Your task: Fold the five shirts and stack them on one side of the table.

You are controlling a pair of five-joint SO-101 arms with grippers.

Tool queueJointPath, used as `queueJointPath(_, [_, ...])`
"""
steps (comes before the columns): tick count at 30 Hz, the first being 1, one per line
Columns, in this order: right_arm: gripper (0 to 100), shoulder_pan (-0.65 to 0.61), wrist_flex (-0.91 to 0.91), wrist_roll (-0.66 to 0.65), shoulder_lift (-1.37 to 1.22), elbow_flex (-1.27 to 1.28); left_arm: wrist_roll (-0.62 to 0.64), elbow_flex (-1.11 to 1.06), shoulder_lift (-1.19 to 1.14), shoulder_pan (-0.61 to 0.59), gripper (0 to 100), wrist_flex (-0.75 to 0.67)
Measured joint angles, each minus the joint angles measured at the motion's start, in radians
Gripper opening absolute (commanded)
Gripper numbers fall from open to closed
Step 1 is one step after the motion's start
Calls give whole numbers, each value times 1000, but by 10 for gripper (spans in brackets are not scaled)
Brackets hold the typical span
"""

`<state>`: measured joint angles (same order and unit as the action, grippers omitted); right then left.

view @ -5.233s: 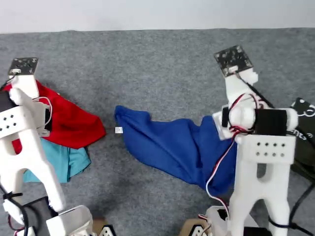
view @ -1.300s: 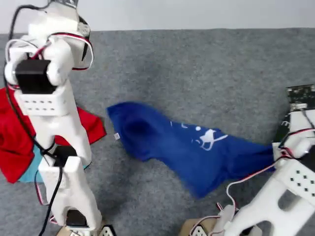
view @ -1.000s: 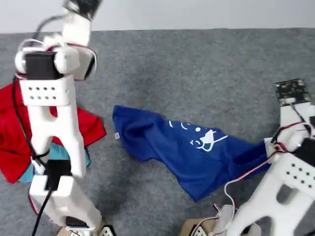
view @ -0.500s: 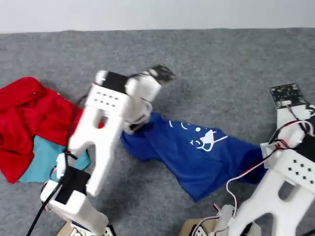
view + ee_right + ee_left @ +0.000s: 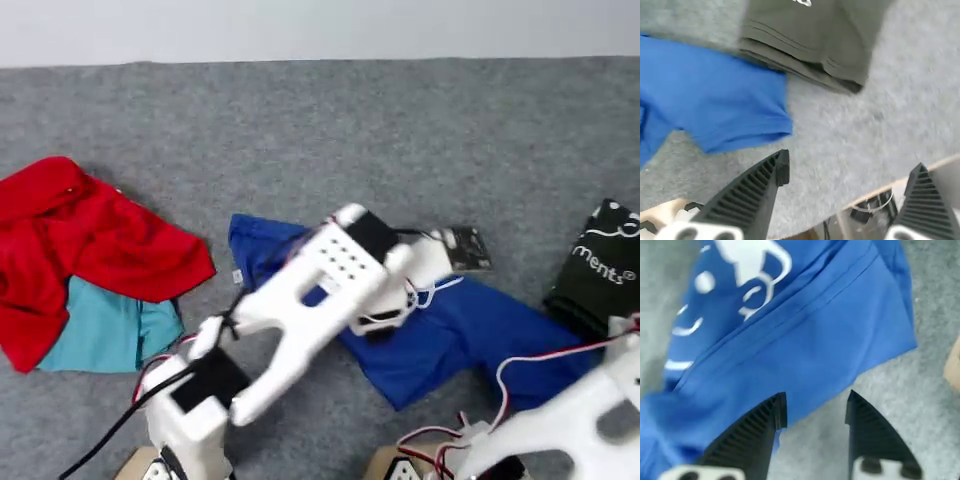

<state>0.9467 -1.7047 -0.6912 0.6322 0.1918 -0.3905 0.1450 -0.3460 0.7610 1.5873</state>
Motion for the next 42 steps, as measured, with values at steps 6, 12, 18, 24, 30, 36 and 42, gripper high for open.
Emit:
queueJointPath(6, [369, 112, 0, 0, 0, 0, 3, 153, -135, 46, 203, -5])
queueJointPath(12, [369, 135, 0, 0, 0, 0, 3, 287, -264, 104, 203, -5])
queueJointPath(18, [369, 135, 0, 0, 0, 0, 0, 443, -361, 164, 203, 41])
queueJointPath(24, [369, 135, -20, 0, 0, 0, 0, 560, -466, 193, 199, 55])
queueJointPath(30, [369, 135, -31, 0, 0, 0, 0, 646, -580, 166, 105, 68])
queueJointPath(36, [369, 135, -31, 0, 0, 0, 0, 772, -609, 114, 3, 133])
queueJointPath(42, [369, 135, -31, 0, 0, 0, 0, 842, -605, 26, 3, 138])
